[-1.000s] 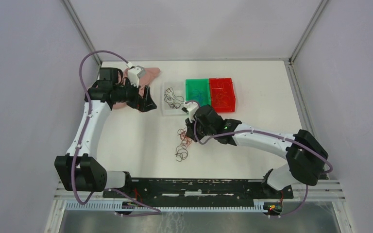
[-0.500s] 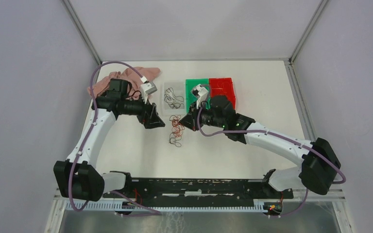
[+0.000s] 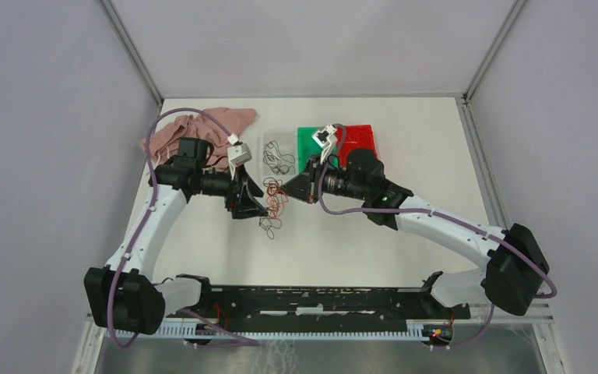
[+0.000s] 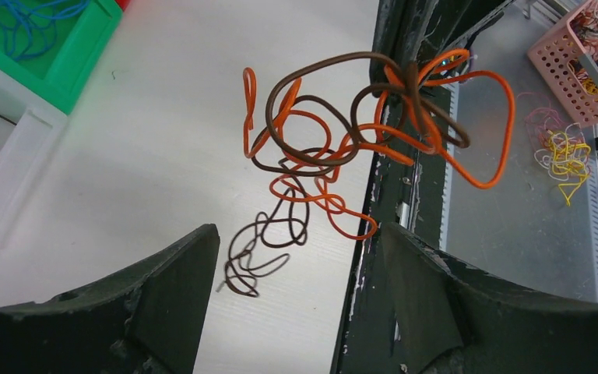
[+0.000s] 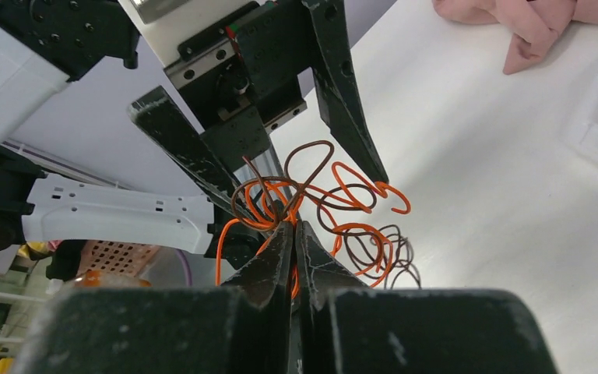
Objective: Untangle the cables
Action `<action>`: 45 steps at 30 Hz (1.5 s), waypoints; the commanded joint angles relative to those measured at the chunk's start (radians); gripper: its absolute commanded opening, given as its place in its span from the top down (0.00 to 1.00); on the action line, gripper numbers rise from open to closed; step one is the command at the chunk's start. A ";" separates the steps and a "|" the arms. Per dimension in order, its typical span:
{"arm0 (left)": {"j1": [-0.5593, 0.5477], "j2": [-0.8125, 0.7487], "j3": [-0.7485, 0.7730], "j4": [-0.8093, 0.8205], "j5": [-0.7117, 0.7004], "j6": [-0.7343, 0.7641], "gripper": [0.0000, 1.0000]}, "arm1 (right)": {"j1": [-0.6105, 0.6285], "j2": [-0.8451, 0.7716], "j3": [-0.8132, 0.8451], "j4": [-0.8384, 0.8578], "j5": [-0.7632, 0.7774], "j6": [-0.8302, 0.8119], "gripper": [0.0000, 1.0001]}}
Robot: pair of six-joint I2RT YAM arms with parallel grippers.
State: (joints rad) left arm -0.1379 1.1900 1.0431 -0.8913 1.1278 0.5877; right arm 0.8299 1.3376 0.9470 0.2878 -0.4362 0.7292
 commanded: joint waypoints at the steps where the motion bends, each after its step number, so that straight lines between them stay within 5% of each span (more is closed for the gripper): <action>1: -0.004 -0.037 -0.031 0.007 0.060 0.094 0.16 | -0.007 -0.037 0.039 0.089 -0.035 0.060 0.94; 10: -0.010 -0.075 -0.103 0.037 0.090 0.178 0.15 | -0.025 -0.065 0.044 0.177 -0.029 0.169 0.96; 21: -0.012 -0.107 -0.208 0.480 -0.113 -0.217 0.14 | -0.025 -0.068 0.063 0.251 -0.043 0.259 0.97; 31: -0.016 -0.103 -0.215 0.356 0.069 -0.083 0.22 | -0.025 -0.075 0.082 0.284 -0.040 0.310 0.98; 38: -0.017 -0.114 -0.260 0.463 0.004 -0.186 0.23 | -0.025 -0.071 0.097 0.321 -0.039 0.353 0.98; 45: -0.017 -0.110 -0.246 0.540 0.042 -0.290 0.61 | -0.025 -0.072 0.102 0.326 -0.050 0.372 0.99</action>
State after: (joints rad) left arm -0.1501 1.0962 0.7742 -0.4324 1.1278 0.3836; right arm 0.8085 1.2949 1.0004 0.5377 -0.4561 1.0771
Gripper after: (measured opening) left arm 0.455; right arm 0.022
